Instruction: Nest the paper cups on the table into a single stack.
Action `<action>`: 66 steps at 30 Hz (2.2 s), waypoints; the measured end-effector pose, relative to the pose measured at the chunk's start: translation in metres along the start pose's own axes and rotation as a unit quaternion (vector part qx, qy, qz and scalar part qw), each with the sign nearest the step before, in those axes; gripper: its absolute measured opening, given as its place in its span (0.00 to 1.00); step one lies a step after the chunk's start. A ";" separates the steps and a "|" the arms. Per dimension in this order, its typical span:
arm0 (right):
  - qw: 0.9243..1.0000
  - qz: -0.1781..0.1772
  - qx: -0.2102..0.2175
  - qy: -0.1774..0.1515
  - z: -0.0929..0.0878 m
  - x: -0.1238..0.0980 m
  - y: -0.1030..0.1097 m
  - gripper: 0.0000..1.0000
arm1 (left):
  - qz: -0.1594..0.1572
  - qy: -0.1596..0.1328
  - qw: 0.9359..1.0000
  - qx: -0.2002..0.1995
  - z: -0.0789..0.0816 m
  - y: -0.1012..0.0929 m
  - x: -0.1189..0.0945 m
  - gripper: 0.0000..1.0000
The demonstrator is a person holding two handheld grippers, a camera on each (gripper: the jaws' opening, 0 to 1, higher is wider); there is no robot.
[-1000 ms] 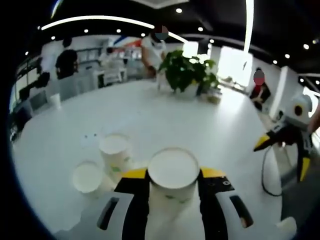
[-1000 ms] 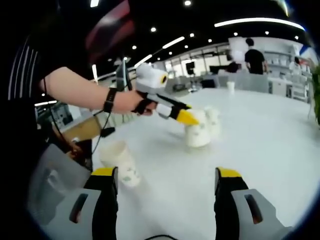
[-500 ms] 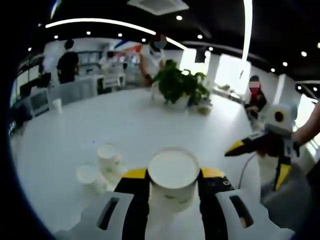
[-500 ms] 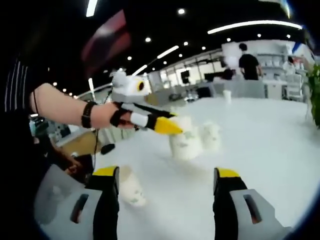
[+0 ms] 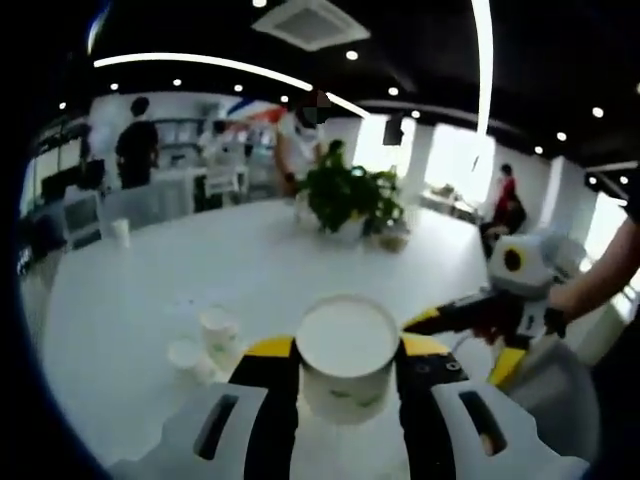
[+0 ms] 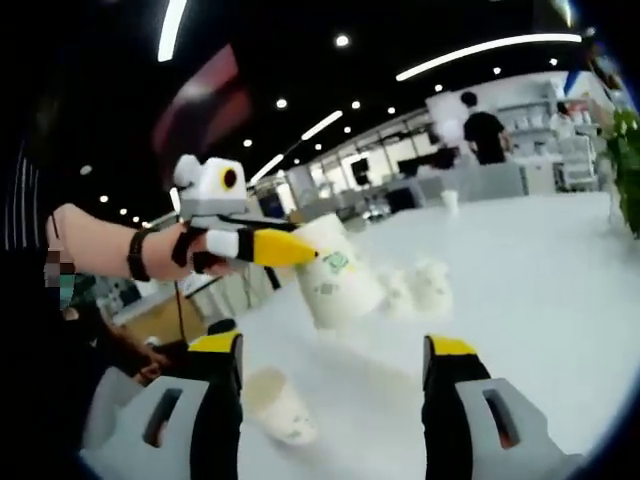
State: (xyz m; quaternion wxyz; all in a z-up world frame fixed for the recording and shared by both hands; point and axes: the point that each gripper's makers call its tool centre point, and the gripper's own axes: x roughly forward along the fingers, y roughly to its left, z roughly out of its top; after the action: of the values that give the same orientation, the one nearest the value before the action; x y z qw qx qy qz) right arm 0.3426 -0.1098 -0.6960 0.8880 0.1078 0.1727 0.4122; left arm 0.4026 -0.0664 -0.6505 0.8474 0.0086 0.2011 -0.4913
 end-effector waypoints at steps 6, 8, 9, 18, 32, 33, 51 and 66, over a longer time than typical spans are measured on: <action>1.000 0.007 0.013 -0.010 0.003 0.004 0.009 0.65 | -0.009 -0.002 1.000 0.012 0.007 -0.010 -0.005 0.36; 1.000 0.010 0.017 -0.013 0.005 0.006 0.012 0.63 | -0.012 -0.002 1.000 0.011 0.007 -0.014 -0.006 0.36; 1.000 0.010 0.017 -0.014 0.004 0.006 0.012 0.63 | -0.015 -0.002 1.000 0.013 0.007 -0.016 -0.006 0.36; 0.999 0.038 0.027 -0.011 0.005 0.009 0.024 0.54 | -0.034 0.012 0.999 0.028 0.001 -0.034 -0.007 0.36; 0.998 0.053 0.035 -0.009 0.008 0.005 0.029 0.45 | -0.049 0.010 0.998 0.024 -0.002 -0.039 -0.013 0.36; 0.998 0.052 0.033 -0.010 0.009 0.005 0.029 0.45 | -0.048 0.011 0.998 0.031 -0.004 -0.039 -0.013 0.36; 0.998 0.054 0.027 -0.017 0.019 -0.004 0.024 0.37 | -0.068 0.026 0.997 0.025 -0.011 -0.041 -0.019 0.36; 0.997 0.062 0.037 -0.027 0.031 -0.012 0.017 0.24 | -0.077 0.039 0.996 0.030 -0.024 -0.044 -0.025 0.36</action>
State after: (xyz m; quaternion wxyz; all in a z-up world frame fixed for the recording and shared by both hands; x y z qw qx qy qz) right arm 0.3363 -0.1096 -0.6591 0.8604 0.1624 0.1567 0.4569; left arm 0.3473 -0.0636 -0.6556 0.7980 0.0377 0.2187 -0.5603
